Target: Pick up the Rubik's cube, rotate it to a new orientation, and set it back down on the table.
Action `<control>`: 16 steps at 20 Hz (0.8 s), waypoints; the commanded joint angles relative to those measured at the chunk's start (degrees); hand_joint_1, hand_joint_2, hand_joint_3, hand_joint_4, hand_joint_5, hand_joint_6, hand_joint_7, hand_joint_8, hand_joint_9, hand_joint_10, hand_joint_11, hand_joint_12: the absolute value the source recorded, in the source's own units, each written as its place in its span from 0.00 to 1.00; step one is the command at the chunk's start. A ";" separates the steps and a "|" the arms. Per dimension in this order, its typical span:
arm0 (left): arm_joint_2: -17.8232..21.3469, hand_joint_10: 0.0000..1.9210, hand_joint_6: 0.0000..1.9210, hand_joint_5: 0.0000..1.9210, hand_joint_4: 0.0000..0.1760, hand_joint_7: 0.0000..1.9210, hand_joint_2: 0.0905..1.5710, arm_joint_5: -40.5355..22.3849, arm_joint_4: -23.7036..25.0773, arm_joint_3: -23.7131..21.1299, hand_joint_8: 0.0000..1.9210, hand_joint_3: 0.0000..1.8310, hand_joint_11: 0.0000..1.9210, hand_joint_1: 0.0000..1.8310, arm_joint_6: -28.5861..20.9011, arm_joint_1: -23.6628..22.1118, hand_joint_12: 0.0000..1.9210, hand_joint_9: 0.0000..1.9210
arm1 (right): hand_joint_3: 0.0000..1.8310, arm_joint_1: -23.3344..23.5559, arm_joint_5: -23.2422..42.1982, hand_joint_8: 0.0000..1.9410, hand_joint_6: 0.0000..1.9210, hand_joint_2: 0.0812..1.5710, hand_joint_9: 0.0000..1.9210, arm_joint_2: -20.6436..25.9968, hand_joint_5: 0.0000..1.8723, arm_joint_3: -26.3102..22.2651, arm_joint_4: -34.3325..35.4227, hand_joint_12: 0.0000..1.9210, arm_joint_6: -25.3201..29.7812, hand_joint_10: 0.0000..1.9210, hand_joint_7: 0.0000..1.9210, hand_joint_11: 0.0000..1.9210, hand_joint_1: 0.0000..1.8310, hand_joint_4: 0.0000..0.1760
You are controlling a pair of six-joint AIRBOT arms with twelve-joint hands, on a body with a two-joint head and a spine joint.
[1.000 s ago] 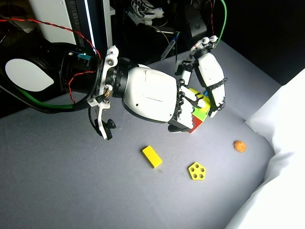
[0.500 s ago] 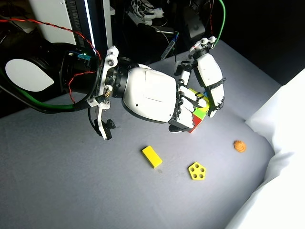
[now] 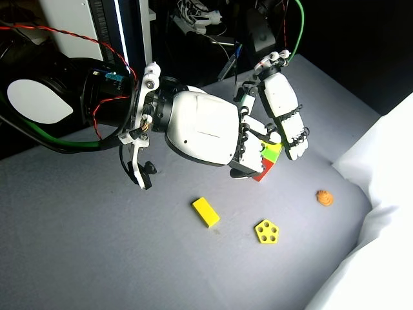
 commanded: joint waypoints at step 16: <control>7.76 0.00 0.00 0.00 0.11 0.02 0.55 7.63 -9.58 -2.85 0.00 0.00 0.00 0.37 29.45 -19.13 0.15 0.03 | 0.00 -0.11 6.56 0.01 0.01 0.76 0.05 0.50 0.02 -0.77 -0.13 0.01 0.08 0.05 0.07 0.03 0.01 0.00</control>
